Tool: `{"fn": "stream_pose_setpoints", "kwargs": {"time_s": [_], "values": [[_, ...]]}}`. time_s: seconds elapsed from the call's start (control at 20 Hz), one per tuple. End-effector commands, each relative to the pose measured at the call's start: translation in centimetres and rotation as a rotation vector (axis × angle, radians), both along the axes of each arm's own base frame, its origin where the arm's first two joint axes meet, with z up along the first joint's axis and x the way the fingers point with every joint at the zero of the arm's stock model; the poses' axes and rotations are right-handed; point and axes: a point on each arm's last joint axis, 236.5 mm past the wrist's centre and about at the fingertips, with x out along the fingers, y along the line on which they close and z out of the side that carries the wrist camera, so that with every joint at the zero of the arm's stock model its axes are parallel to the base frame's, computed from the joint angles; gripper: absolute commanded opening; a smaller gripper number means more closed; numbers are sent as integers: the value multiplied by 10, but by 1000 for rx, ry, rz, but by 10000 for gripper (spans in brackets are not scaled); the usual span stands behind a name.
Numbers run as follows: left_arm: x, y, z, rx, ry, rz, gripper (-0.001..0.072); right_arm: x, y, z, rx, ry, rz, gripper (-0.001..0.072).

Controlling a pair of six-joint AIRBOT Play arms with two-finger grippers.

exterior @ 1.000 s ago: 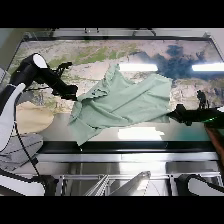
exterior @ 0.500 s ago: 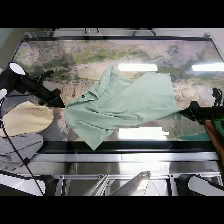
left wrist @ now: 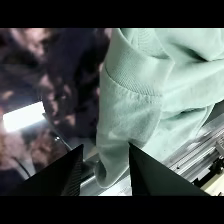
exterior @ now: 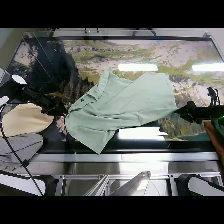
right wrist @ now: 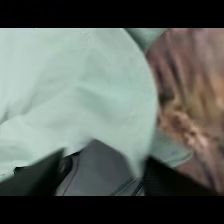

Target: Fold the shirts.

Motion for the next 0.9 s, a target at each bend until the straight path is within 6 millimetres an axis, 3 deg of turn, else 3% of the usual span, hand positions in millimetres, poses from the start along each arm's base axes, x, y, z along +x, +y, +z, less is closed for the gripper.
{"fn": "stream_pose_setpoints", "kwargs": {"time_s": [0.0,0.05,0.2,0.3,0.6,0.85], "values": [[5,4,14,-17,-14,-8,493,3,-8,-6,-56,-11,3,594],[11,6,22,-12,-28,-3,720,2,-15,-10,-85,-7,0,595],[35,15,44,6,-103,16,720,0,-37,-23,-177,2,-9,595],[35,13,45,-4,-104,18,720,-2,-40,-33,-173,27,-14,595],[-19,-2,7,-70,67,-10,718,-15,-12,-67,-87,112,95,589],[-19,-4,-9,-54,47,0,701,-1,-8,-68,-72,72,61,587]]}}
